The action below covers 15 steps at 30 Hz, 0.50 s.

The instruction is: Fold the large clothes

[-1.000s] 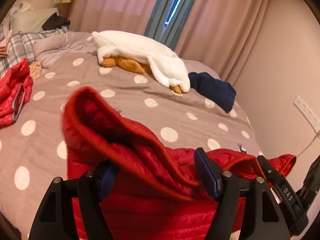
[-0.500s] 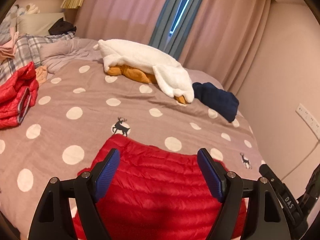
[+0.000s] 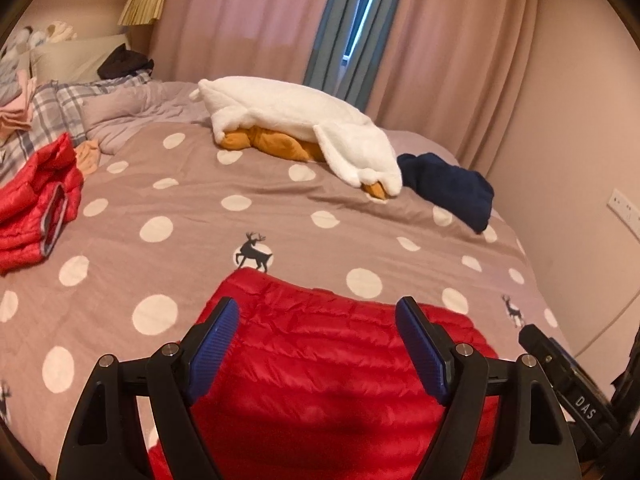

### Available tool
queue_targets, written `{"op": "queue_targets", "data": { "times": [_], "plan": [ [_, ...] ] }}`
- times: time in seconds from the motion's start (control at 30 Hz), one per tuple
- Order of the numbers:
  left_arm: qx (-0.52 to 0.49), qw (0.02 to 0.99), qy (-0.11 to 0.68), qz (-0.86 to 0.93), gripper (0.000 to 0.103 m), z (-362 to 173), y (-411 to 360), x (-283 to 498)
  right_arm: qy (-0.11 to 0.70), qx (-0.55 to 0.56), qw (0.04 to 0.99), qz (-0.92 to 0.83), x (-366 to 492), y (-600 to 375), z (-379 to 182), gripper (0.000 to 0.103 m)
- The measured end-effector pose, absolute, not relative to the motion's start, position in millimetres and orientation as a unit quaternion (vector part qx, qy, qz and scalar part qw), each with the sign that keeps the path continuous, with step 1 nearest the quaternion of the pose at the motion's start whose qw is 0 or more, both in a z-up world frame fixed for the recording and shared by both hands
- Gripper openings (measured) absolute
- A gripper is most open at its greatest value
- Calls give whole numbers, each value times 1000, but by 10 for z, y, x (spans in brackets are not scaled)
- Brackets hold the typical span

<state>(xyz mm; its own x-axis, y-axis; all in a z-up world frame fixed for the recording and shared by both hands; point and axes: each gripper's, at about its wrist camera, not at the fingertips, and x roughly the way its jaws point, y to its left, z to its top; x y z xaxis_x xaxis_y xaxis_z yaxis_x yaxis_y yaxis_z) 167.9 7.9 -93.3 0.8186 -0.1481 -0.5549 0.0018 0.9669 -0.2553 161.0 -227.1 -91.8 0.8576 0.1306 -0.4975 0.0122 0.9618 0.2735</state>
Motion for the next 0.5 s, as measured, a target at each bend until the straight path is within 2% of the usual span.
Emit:
{"op": "queue_targets", "data": {
  "times": [0.27,0.37,0.4,0.43,0.5],
  "plan": [
    [-108,951,290,-20,80,-1182,30,1917,280,135,950,34,1927,-2297,-1180,94],
    [-69,955,290,11,86,-1657,-33,2215,347,101,932,-23,2332,-2369,-1702,96],
    [-40,942,330,43,86,-2041,-74,2420,382,100,918,-43,2465,-2410,-1982,95],
    [-35,935,349,45,86,-2269,-84,2517,387,122,913,-28,2520,-2457,-2212,95],
    [-59,948,311,38,87,-2384,-59,2496,333,152,931,-4,2453,-2518,-2279,96]
  ]
}}
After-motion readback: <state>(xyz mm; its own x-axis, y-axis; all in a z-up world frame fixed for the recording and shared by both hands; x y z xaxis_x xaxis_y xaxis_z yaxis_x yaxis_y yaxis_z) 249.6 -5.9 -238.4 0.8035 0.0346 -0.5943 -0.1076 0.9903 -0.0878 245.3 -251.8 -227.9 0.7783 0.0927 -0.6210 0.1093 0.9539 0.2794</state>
